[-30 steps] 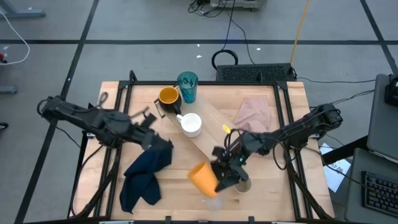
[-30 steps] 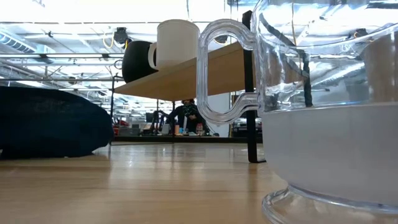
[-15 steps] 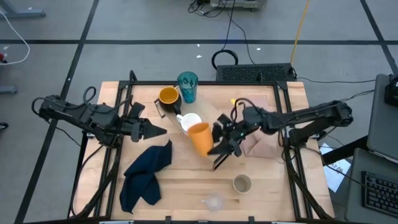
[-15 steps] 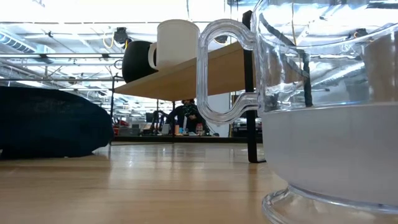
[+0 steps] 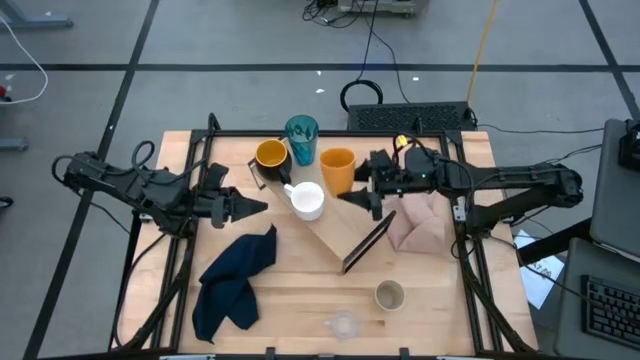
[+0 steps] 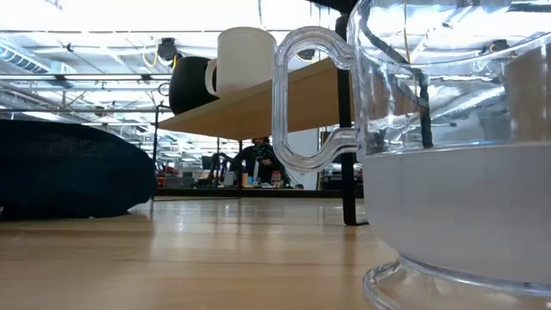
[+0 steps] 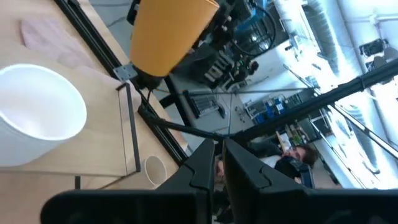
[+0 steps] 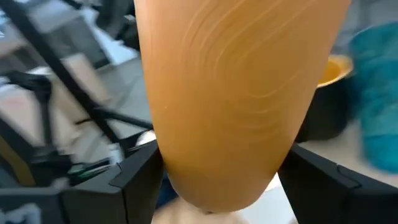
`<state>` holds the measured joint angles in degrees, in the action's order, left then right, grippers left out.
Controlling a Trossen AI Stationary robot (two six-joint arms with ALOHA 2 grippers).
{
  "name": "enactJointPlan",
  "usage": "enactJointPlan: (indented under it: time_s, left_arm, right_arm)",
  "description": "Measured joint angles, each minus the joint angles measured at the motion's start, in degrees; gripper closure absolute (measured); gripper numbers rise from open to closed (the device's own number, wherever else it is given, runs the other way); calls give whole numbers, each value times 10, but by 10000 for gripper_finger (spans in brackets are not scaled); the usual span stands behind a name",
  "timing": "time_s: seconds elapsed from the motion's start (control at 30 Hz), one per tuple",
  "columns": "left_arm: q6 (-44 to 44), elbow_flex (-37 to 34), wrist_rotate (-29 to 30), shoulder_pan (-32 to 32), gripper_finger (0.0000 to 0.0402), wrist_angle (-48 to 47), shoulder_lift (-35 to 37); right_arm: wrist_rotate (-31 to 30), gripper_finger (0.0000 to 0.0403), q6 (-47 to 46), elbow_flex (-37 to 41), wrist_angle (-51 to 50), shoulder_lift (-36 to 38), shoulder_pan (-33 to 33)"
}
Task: Stack small to large cups/mugs on shelf
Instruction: Put the yellow cup on the shelf
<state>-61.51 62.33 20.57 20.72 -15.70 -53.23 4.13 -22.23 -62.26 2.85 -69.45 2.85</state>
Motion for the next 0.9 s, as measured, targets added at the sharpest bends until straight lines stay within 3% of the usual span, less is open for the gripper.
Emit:
enactJointPlan:
  time_s: [0.3,0.53,0.9]
  left_arm:
    - [39,0,34,16,369,43,0]
    - [49,0,52,25,369,66,0]
    - [40,0,61,26,369,71,0]
  right_arm:
    - [-115,133,83,0,-7,-4,26]
    - [-164,132,137,5,3,-27,36]
    - [-179,134,83,149,160,-39,46]
